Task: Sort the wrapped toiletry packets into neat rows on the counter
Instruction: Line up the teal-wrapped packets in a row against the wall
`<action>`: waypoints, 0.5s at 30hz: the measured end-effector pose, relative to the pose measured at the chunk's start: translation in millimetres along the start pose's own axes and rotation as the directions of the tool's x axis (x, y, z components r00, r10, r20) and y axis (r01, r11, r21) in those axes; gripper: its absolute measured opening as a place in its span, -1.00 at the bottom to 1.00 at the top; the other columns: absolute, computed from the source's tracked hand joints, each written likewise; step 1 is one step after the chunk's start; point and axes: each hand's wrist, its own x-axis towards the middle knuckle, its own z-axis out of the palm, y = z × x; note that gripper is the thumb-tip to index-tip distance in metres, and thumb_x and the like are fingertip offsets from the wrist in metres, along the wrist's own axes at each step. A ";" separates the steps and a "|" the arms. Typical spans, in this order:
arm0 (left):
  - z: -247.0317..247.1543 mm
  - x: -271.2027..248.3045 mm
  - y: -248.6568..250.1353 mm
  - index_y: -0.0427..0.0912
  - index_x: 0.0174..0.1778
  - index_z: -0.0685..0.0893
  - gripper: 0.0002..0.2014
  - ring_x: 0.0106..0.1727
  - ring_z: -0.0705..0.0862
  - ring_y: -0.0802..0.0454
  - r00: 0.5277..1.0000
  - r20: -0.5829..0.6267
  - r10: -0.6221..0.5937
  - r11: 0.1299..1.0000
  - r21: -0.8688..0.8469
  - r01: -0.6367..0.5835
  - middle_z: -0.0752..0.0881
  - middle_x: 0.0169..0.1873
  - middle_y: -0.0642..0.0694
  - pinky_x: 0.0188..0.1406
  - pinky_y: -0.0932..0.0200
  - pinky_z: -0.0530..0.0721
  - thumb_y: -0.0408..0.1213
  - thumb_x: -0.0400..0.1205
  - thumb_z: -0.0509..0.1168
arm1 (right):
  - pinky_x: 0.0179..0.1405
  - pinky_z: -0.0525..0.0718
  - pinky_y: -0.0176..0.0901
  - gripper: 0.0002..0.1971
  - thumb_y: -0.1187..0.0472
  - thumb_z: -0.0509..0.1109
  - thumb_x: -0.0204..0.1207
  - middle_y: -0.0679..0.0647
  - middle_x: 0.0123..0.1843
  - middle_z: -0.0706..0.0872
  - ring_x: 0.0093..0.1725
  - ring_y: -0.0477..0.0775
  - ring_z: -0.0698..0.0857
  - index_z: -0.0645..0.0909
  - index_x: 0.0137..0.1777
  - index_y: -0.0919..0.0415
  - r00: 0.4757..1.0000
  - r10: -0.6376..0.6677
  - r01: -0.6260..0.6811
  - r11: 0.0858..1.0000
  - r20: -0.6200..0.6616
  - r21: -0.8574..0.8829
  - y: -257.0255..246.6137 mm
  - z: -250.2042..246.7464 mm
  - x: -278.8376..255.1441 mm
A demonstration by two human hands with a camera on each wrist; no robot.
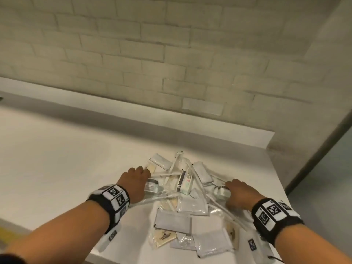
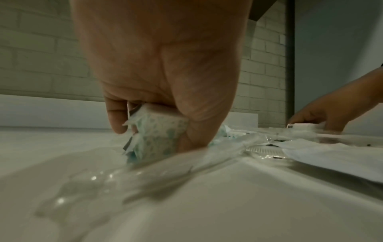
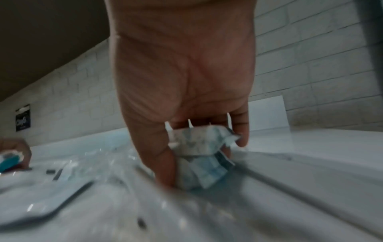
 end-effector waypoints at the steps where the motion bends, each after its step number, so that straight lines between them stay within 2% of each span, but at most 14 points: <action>1: 0.5 0.8 1.5 -0.07 0.48 0.33 -0.47 0.24 0.53 -0.10 1.000 0.012 0.002 1.000 0.004 -0.002 0.50 0.33 -0.10 0.18 0.04 0.55 -0.10 0.57 0.21 | 0.19 0.59 -0.07 -0.48 -0.06 0.39 0.39 0.03 0.27 0.52 0.22 0.09 0.56 0.46 0.36 0.00 1.000 0.019 -0.019 1.000 -0.019 -0.011 -0.9 -6.2 0.5; 3: 0.6 2.6 4.1 -0.10 0.48 0.33 -0.49 0.26 0.53 -0.12 1.000 0.023 0.008 0.999 0.033 -0.009 0.52 0.34 -0.11 0.20 0.03 0.53 -0.15 0.59 0.16 | 0.06 0.55 -0.06 -0.61 -0.09 0.40 0.38 0.00 0.13 0.55 0.14 0.10 0.56 0.47 0.17 0.00 0.986 0.009 -0.009 1.000 -0.169 0.000 -6.5 -22.9 0.6; 5: 0.2 3.9 5.9 -0.13 0.48 0.33 -0.50 0.28 0.54 -0.14 1.000 0.024 0.009 0.998 0.067 -0.010 0.52 0.34 -0.12 0.20 0.02 0.51 -0.15 0.60 0.15 | 0.00 0.44 -0.06 -0.75 0.11 0.36 0.37 -0.08 0.00 0.54 0.15 0.11 0.53 0.42 0.02 -0.05 0.954 -0.083 0.101 0.994 -0.288 0.050 -23.4 -38.6 -0.9; 6: -0.1 4.1 6.3 -0.14 0.48 0.34 -0.50 0.28 0.54 -0.14 1.000 0.027 0.005 0.997 0.072 -0.006 0.52 0.34 -0.13 0.19 0.02 0.50 -0.14 0.60 0.15 | 0.01 0.40 -0.06 -0.73 0.18 0.36 0.36 -0.12 -0.02 0.53 0.16 0.09 0.51 0.41 0.00 -0.08 0.937 -0.173 0.198 0.979 -0.304 0.050 -35.9 -43.6 -2.1; 8: -1.0 3.6 7.5 -0.15 0.48 0.33 -0.50 0.28 0.53 -0.15 0.999 0.033 -0.006 0.997 0.072 0.004 0.52 0.34 -0.13 0.18 0.02 0.49 -0.13 0.60 0.16 | 0.08 0.38 -0.09 -0.62 0.12 0.47 0.31 -0.18 0.05 0.56 0.16 0.01 0.47 0.48 0.10 -0.11 0.886 -0.380 0.391 0.920 -0.265 -0.012 -68.8 -45.2 -7.1; 10: -0.9 3.5 8.3 -0.15 0.47 0.33 -0.50 0.27 0.53 -0.15 1.000 0.029 -0.008 0.997 0.071 0.006 0.51 0.34 -0.13 0.18 0.01 0.49 -0.15 0.59 0.16 | 0.13 0.40 -0.09 -0.46 -0.04 0.59 0.22 -0.21 0.16 0.59 0.12 -0.04 0.44 0.51 0.20 -0.13 0.838 -0.509 0.505 0.860 -0.196 -0.075 -95.9 -39.0 -10.6; 12: -1.1 2.5 8.3 -0.15 0.47 0.33 -0.49 0.27 0.53 -0.15 0.999 0.035 -0.008 0.999 0.054 0.006 0.51 0.34 -0.14 0.20 0.01 0.48 -0.13 0.59 0.17 | 0.23 0.38 -0.08 -0.39 -0.06 0.58 0.29 -0.16 0.29 0.58 0.20 -0.03 0.44 0.47 0.36 -0.16 0.837 -0.531 0.519 0.847 -0.134 -0.112 -110.6 -35.3 -11.8; 15: -2.1 1.8 7.3 -0.15 0.47 0.33 -0.45 0.28 0.53 -0.16 0.998 0.052 0.023 0.999 0.024 -0.024 0.50 0.34 -0.15 0.23 -0.01 0.47 0.02 0.60 0.20 | 0.31 0.41 -0.08 -0.39 0.19 0.51 0.46 -0.09 0.35 0.55 0.27 0.03 0.44 0.41 0.47 -0.18 0.858 -0.503 0.492 0.863 -0.106 -0.114 -113.2 -37.9 -4.8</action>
